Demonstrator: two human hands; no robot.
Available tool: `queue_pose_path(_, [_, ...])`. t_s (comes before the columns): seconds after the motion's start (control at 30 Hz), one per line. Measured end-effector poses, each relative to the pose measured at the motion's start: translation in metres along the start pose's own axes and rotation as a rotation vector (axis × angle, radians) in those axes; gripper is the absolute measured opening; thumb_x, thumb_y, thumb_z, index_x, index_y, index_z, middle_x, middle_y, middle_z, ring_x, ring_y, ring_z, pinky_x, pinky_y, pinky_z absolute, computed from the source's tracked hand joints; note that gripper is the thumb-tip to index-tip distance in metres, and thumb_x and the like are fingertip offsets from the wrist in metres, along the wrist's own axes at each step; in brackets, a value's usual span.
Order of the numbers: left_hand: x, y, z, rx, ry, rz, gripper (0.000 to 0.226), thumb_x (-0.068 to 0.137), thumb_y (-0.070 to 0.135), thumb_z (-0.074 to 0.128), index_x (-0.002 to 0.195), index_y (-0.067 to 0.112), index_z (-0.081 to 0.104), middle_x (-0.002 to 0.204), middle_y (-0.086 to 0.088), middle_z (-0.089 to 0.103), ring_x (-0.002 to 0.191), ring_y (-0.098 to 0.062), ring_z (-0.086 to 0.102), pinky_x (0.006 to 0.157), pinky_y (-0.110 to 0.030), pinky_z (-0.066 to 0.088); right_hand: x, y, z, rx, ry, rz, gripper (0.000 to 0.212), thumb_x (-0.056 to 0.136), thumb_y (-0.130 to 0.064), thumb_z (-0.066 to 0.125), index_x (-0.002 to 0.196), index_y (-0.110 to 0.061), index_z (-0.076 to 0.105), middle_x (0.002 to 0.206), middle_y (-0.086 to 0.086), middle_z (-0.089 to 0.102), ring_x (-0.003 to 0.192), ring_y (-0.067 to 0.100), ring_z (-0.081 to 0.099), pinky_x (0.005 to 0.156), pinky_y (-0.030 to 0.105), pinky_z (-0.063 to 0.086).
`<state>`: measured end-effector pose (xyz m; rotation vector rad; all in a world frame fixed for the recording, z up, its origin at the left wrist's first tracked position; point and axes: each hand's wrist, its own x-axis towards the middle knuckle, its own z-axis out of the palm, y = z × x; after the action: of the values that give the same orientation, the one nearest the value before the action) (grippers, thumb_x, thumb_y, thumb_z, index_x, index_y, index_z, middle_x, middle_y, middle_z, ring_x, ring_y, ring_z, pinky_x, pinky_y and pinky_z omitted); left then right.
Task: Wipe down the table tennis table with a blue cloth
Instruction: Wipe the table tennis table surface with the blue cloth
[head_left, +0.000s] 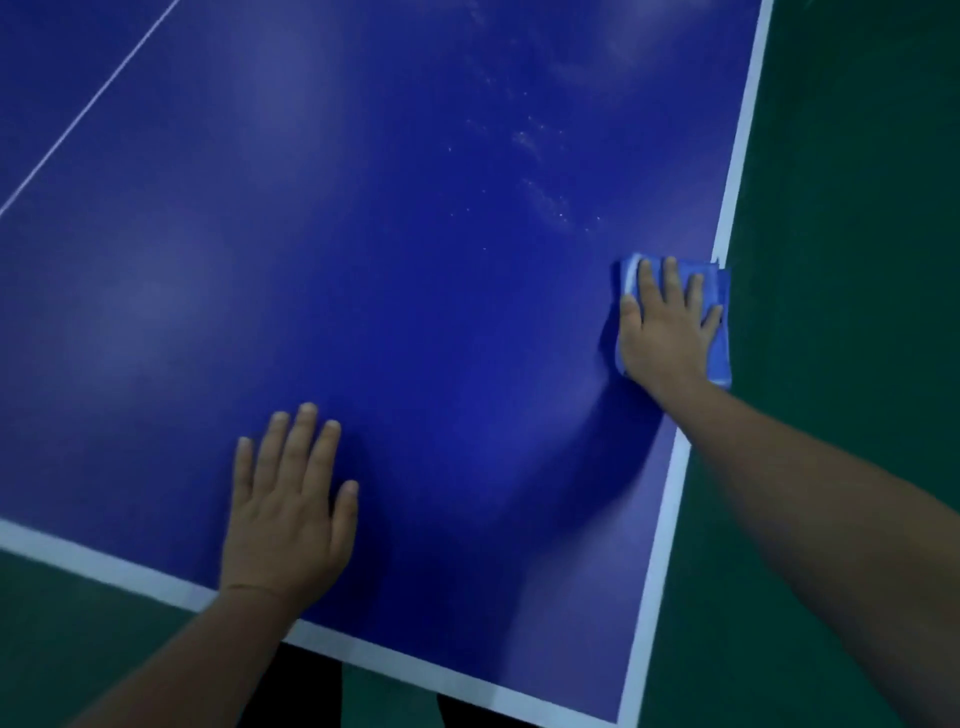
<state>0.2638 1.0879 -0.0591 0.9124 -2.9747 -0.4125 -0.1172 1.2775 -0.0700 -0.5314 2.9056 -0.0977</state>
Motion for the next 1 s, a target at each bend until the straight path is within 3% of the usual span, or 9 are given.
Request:
queue_pose_path(0.1, [-0.026, 0.041, 0.019, 0.003, -0.062, 0.081, 0.064, 0.097, 0.045, 0.029, 0.146, 0.007, 0.044, 0.158, -0.015, 0.032, 0.148, -0.031, 0.022, 0.120, -0.056, 0.011, -0.055, 0.001, 0.015, -0.045, 0.047, -0.101, 0.060, 0.102, -0.051, 0.018, 0.158, -0.031, 0.020, 0.167, -0.001, 0.013, 0.153, 0.034, 0.009, 0.119, 0.064, 0.006])
queue_pose_path(0.27, [-0.037, 0.054, 0.032, 0.030, -0.121, 0.041, 0.064, 0.095, 0.045, 0.031, 0.149, 0.011, 0.041, 0.161, -0.009, 0.027, 0.151, -0.028, 0.015, 0.121, -0.056, 0.006, -0.149, 0.040, 0.034, -0.107, -0.021, -0.687, 0.054, 0.104, -0.051, 0.024, 0.156, -0.034, 0.026, 0.166, -0.003, 0.020, 0.154, 0.032, 0.011, 0.119, 0.062, 0.009])
queue_pose_path(0.47, [-0.036, 0.056, 0.031, 0.013, -0.092, 0.038, 0.062, 0.096, 0.042, 0.031, 0.149, 0.012, 0.041, 0.161, -0.009, 0.027, 0.152, -0.028, 0.014, 0.121, -0.054, 0.005, 0.019, 0.038, -0.001, -0.083, 0.008, -0.249, 0.061, 0.101, -0.054, 0.017, 0.159, -0.034, 0.016, 0.168, -0.005, 0.009, 0.154, 0.029, 0.002, 0.121, 0.061, 0.001])
queue_pose_path(0.57, [-0.038, 0.054, 0.031, 0.003, -0.101, 0.037, 0.062, 0.097, 0.041, 0.030, 0.150, 0.012, 0.040, 0.161, -0.009, 0.028, 0.152, -0.028, 0.014, 0.121, -0.055, 0.006, 0.009, 0.030, 0.004, -0.024, 0.031, -0.192, 0.062, 0.100, -0.054, 0.015, 0.159, -0.032, 0.015, 0.168, -0.003, 0.008, 0.154, 0.031, 0.002, 0.120, 0.063, 0.002])
queue_pose_path(0.67, [-0.039, 0.052, 0.032, -0.009, -0.089, 0.040, 0.062, 0.097, 0.041, 0.029, 0.149, 0.012, 0.041, 0.160, -0.010, 0.029, 0.151, -0.029, 0.015, 0.121, -0.057, 0.007, -0.100, 0.025, 0.027, -0.095, 0.069, -0.321, 0.060, 0.102, -0.052, 0.019, 0.158, -0.030, 0.021, 0.167, 0.000, 0.014, 0.153, 0.034, 0.010, 0.119, 0.064, 0.009])
queue_pose_path(0.77, [-0.038, 0.053, 0.031, -0.018, -0.078, 0.042, 0.061, 0.097, 0.040, 0.028, 0.149, 0.011, 0.042, 0.159, -0.010, 0.031, 0.151, -0.029, 0.016, 0.120, -0.056, 0.007, -0.225, 0.048, 0.050, -0.108, 0.015, -0.705, 0.056, 0.103, -0.051, 0.028, 0.157, -0.033, 0.026, 0.167, 0.000, 0.017, 0.153, 0.036, 0.011, 0.116, 0.067, 0.011])
queue_pose_path(0.87, [-0.040, 0.053, 0.030, -0.028, -0.074, 0.040, 0.061, 0.097, 0.041, 0.027, 0.149, 0.011, 0.041, 0.160, -0.010, 0.031, 0.151, -0.029, 0.016, 0.121, -0.056, 0.007, -0.231, 0.074, 0.048, -0.125, -0.070, -0.990, 0.054, 0.103, -0.051, 0.033, 0.155, -0.037, 0.029, 0.166, -0.002, 0.019, 0.152, 0.036, 0.015, 0.117, 0.068, 0.010])
queue_pose_path(0.93, [-0.039, 0.053, 0.031, -0.036, -0.068, 0.036, 0.062, 0.098, 0.041, 0.024, 0.150, 0.012, 0.041, 0.160, -0.009, 0.030, 0.151, -0.029, 0.015, 0.121, -0.056, 0.007, -0.195, 0.065, 0.040, -0.173, -0.031, -0.961, 0.054, 0.103, -0.050, 0.029, 0.155, -0.035, 0.028, 0.164, -0.001, 0.020, 0.151, 0.036, 0.019, 0.117, 0.067, 0.013])
queue_pose_path(1.0, [-0.039, 0.052, 0.032, -0.053, -0.062, 0.036, 0.063, 0.098, 0.042, 0.022, 0.150, 0.013, 0.040, 0.161, -0.008, 0.028, 0.151, -0.027, 0.013, 0.122, -0.055, 0.005, -0.159, 0.045, 0.031, -0.136, -0.006, -0.665, 0.058, 0.101, -0.053, 0.023, 0.156, -0.035, 0.026, 0.165, -0.002, 0.019, 0.152, 0.033, 0.015, 0.118, 0.065, 0.012])
